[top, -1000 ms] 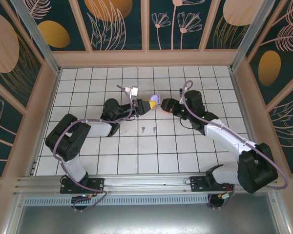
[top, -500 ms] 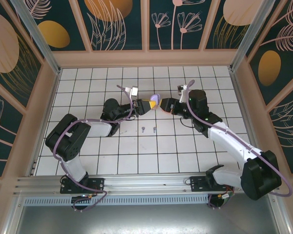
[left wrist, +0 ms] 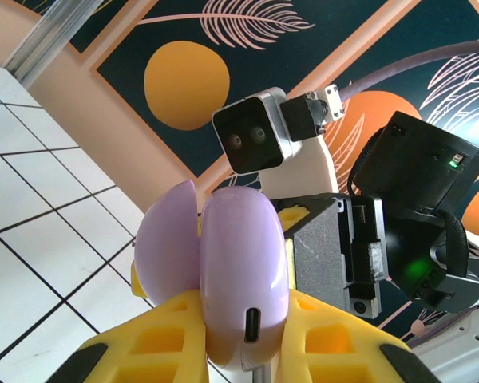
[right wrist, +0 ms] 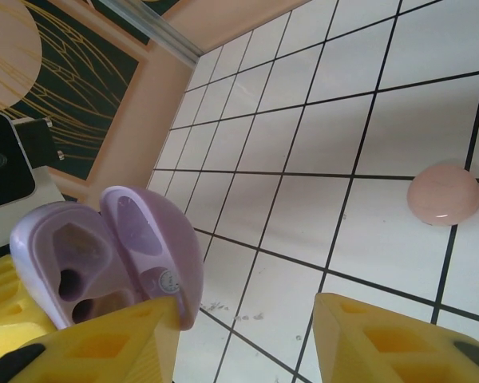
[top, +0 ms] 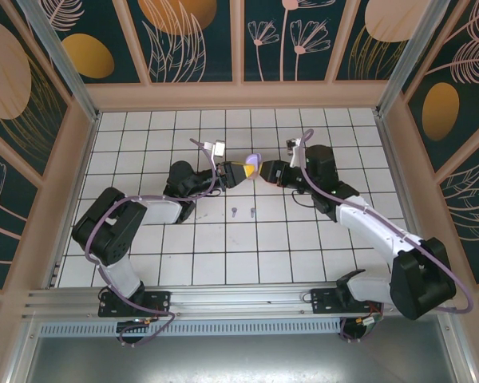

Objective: Insert wireless bluetooth earbuds into charging case

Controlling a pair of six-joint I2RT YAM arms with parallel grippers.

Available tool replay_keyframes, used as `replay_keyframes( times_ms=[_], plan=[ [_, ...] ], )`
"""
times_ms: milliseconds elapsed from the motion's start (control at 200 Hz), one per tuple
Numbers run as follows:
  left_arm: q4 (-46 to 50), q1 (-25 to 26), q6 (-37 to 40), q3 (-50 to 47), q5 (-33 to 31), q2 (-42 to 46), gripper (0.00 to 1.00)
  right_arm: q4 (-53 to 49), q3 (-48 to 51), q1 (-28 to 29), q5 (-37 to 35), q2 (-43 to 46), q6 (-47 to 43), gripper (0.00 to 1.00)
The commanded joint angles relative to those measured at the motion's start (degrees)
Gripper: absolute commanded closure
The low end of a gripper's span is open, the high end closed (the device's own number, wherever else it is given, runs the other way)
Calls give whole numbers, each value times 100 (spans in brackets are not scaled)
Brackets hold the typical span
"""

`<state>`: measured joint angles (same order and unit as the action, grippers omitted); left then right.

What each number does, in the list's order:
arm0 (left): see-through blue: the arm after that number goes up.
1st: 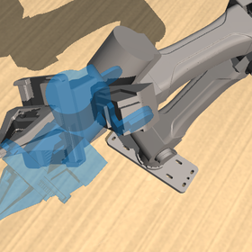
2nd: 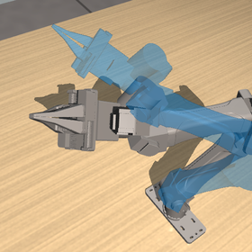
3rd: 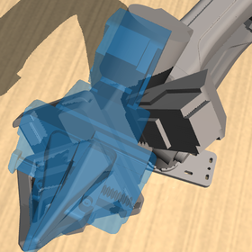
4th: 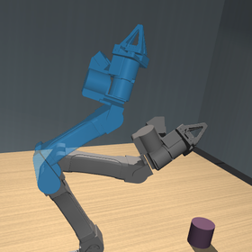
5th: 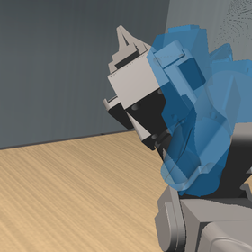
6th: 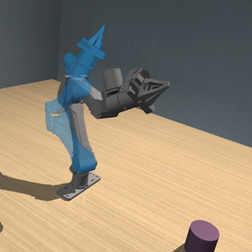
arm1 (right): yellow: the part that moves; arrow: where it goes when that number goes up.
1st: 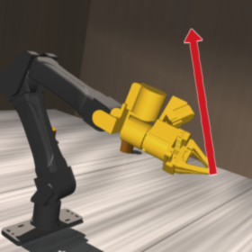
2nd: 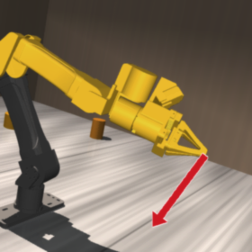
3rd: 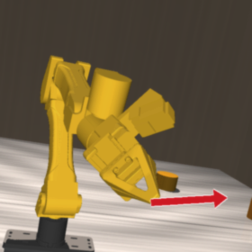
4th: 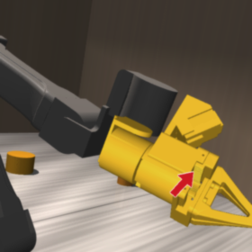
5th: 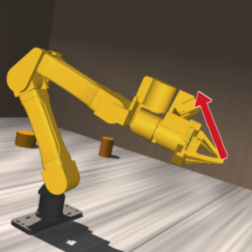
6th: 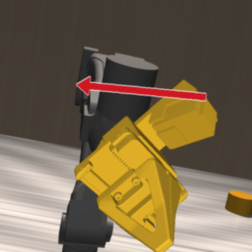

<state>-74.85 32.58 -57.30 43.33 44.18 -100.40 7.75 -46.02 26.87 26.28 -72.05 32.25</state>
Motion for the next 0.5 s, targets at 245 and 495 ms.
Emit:
replay_keyframes(
  times_ms=[245,495],
  plan=[
    [-448,18,-130,92,161,109,100,316,-362,2,92,-203,9,56],
    [-531,20,-185,79,167,67,100,375,-416,16,135,-327,53,72]
  ],
)
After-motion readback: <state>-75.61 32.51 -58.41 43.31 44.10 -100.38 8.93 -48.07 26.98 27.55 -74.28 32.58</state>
